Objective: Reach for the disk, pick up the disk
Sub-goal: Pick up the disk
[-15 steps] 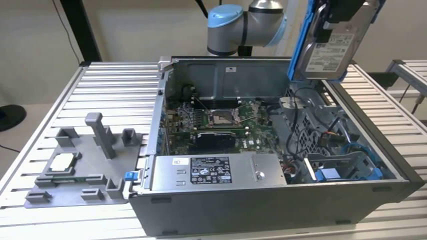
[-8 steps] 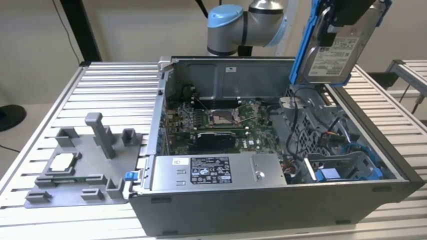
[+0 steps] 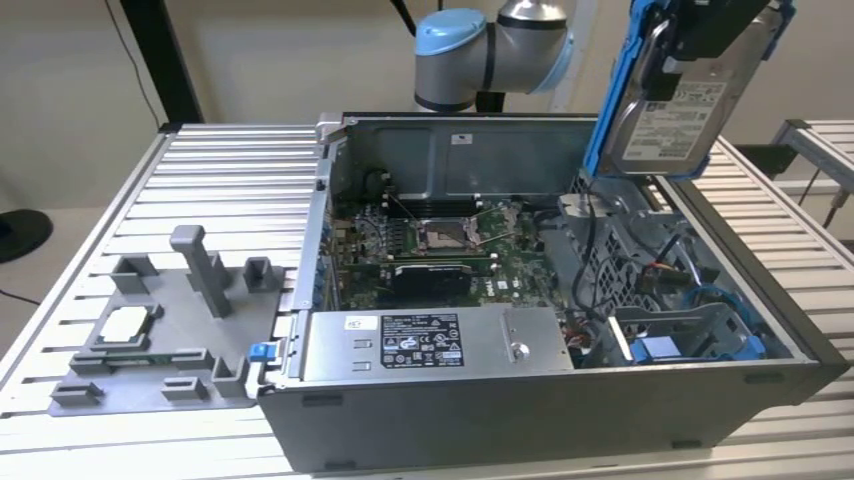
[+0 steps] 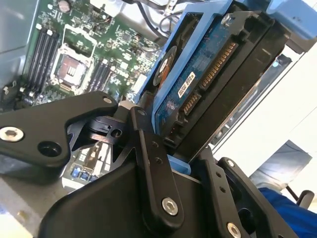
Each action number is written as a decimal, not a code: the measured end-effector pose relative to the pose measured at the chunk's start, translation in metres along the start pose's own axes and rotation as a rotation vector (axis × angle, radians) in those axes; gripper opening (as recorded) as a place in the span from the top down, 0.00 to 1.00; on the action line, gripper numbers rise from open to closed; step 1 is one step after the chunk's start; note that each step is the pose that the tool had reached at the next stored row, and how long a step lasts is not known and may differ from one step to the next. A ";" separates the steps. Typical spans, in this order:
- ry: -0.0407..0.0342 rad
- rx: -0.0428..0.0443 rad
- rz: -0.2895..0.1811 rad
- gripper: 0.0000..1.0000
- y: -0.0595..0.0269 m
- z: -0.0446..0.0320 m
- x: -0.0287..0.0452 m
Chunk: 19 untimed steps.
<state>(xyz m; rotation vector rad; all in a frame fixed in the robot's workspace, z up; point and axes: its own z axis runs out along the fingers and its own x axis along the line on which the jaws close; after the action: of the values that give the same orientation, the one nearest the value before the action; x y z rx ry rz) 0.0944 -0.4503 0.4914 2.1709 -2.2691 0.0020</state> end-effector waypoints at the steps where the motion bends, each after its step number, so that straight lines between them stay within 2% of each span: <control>1: 0.0000 0.0000 0.000 1.00 -0.0001 0.0001 0.0015; 5: 0.0000 0.0000 0.000 1.00 -0.0004 0.0005 0.0087; 9: -0.0001 0.0000 0.000 1.00 -0.0008 0.0008 0.0190; 15: -0.0001 0.0000 0.000 1.00 -0.0018 0.0013 0.0406; 19: 0.0000 0.0000 0.000 1.00 -0.0022 0.0016 0.0505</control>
<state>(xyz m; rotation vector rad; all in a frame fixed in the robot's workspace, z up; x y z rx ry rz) 0.0944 -0.5009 0.4899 2.1709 -2.2691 0.0020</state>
